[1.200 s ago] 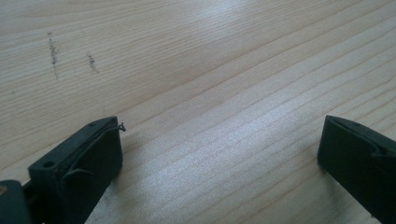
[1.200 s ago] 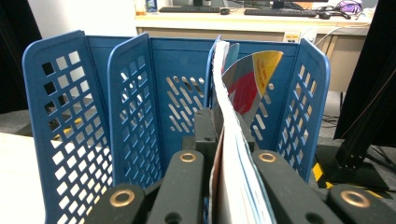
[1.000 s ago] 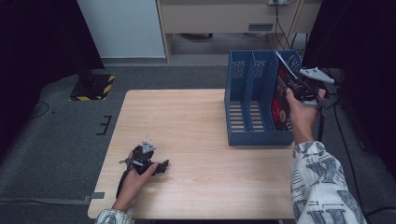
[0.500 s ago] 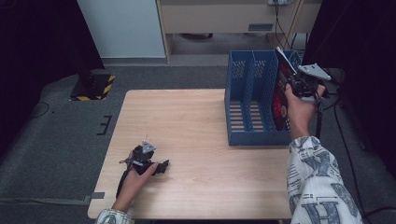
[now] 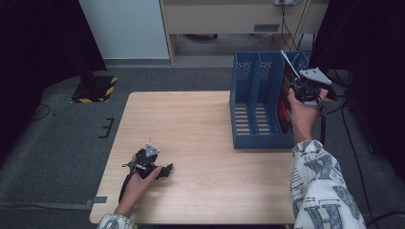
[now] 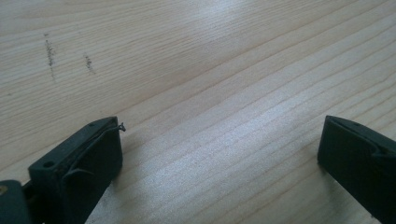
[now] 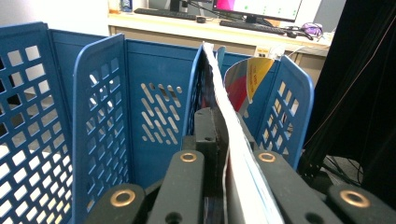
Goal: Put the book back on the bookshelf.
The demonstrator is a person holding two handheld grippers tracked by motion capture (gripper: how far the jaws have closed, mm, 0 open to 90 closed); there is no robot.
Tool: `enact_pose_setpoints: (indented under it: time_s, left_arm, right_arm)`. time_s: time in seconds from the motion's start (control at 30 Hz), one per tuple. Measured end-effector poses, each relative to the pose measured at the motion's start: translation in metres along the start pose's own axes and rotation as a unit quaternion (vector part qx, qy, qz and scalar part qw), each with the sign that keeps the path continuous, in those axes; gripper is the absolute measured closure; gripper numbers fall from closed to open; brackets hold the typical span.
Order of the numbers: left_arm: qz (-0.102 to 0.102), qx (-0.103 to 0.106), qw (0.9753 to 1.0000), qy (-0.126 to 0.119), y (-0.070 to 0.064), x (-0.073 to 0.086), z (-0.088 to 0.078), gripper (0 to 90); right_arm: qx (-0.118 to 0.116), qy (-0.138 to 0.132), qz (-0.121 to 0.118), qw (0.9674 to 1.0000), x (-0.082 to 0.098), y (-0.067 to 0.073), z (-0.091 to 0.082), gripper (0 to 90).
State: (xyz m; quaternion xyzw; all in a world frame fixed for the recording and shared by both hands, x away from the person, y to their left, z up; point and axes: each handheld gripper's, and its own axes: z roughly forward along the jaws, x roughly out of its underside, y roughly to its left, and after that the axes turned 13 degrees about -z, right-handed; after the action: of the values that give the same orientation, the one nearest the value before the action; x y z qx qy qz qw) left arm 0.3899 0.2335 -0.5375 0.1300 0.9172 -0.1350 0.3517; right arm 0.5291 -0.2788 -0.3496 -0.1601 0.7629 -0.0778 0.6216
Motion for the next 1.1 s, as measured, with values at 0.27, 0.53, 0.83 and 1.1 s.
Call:
enact_pose_setpoints:
  time_s: [0.27, 0.53, 0.83, 1.1]
  left_arm:
    - [0.000, 0.000, 1.0000, 0.000, 0.000, 0.000, 0.000, 0.0]
    - [0.000, 0.000, 1.0000, 0.000, 0.000, 0.000, 0.000, 0.0]
    - [0.000, 0.000, 1.0000, 0.000, 0.000, 0.000, 0.000, 0.0]
    - [0.000, 0.000, 1.0000, 0.000, 0.000, 0.000, 0.000, 0.0]
  right_arm:
    - [-0.008, -0.001, 0.006, 1.0000, 0.005, 0.003, 0.001, 86.4]
    - [-0.010, -0.001, 0.000, 0.9999, 0.005, 0.008, 0.001, 86.3]
    - [-0.012, 0.000, -0.010, 0.9999, 0.004, 0.008, 0.000, 85.3]
    - [-0.020, 0.000, -0.007, 0.9998, 0.005, 0.011, -0.001, 81.2]
